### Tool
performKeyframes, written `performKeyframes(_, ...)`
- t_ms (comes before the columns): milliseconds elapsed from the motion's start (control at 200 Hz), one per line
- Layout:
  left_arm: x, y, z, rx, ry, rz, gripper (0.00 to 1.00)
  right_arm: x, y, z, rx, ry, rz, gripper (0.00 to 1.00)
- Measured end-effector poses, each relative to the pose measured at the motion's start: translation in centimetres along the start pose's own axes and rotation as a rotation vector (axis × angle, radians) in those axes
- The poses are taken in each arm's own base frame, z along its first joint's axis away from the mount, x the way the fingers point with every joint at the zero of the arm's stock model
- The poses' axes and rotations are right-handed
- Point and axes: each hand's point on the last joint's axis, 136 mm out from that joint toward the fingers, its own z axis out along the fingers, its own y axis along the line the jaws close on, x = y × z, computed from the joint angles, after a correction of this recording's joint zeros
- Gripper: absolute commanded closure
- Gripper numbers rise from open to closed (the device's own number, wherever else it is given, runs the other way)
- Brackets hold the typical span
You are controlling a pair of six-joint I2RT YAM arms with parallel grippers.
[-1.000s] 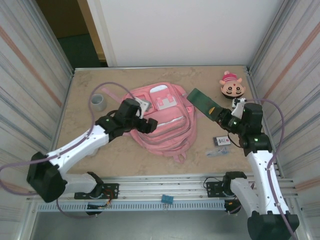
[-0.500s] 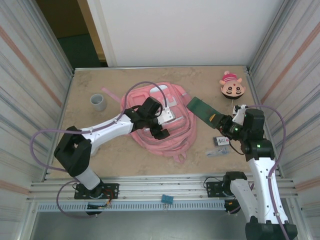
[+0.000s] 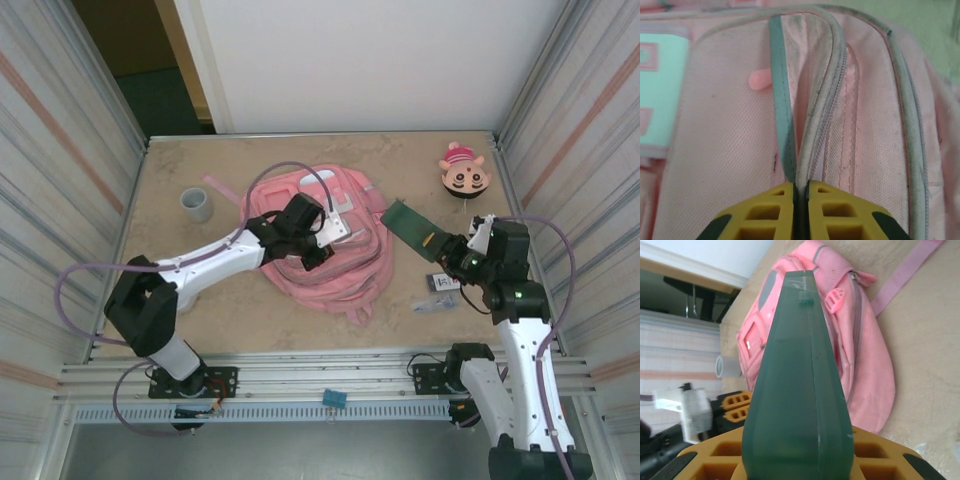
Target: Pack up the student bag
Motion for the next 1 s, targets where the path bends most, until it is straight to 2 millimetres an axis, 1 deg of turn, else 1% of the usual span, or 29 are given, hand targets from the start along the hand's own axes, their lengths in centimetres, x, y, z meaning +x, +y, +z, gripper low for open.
performKeyframes(40,-0.7,0.8,-0.9,-0.010,-0.027,-0.045,0.95,0.0,-0.1,-0.3,0.012,-0.008,0.019,0.86)
performKeyframes(80,-1.6,2.0,-2.0,-0.024,-0.067,-0.105,0.95,-0.1,0.0,-0.7,0.017,-0.018,0.033,0.86)
performKeyframes(180,-3.5,5.1,-5.0,-0.069,-0.172,-0.226,0.95,-0.4,0.8,-1.5,0.001,-0.038,0.054,0.86)
performKeyframes(246,-4.4,6.5,-6.5,-0.092,-0.225,-0.281,0.96,-0.2,1.2,-1.8,-0.015,-0.036,0.067,0.86)
performKeyframes(321,-5.2,7.4,-7.3,-0.098,-0.262,-0.330,0.97,0.5,1.5,-1.6,-0.025,-0.009,0.083,0.86)
performKeyframes(401,-5.3,7.6,-7.4,-0.089,-0.270,-0.376,0.98,2.0,1.9,-0.9,-0.047,0.048,0.079,0.85)
performKeyframes(546,-5.4,7.8,-7.3,-0.066,-0.280,-0.436,0.98,5.8,2.9,1.5,-0.088,0.181,0.060,0.86)
performKeyframes(606,-5.5,7.9,-7.3,-0.061,-0.287,-0.450,0.99,7.4,3.3,2.8,-0.097,0.227,0.048,0.86)
performKeyframes(702,-5.9,7.8,-7.4,-0.048,-0.298,-0.465,0.99,9.4,3.9,5.1,-0.111,0.256,0.063,0.87)
performKeyframes(862,-6.6,7.9,-7.8,-0.032,-0.317,-0.483,0.99,11.2,4.0,9.4,-0.128,0.220,0.109,0.87)
performKeyframes(1002,-7.0,8.0,-8.1,-0.023,-0.331,-0.491,0.99,11.7,6.2,12.5,-0.174,0.168,0.123,0.85)
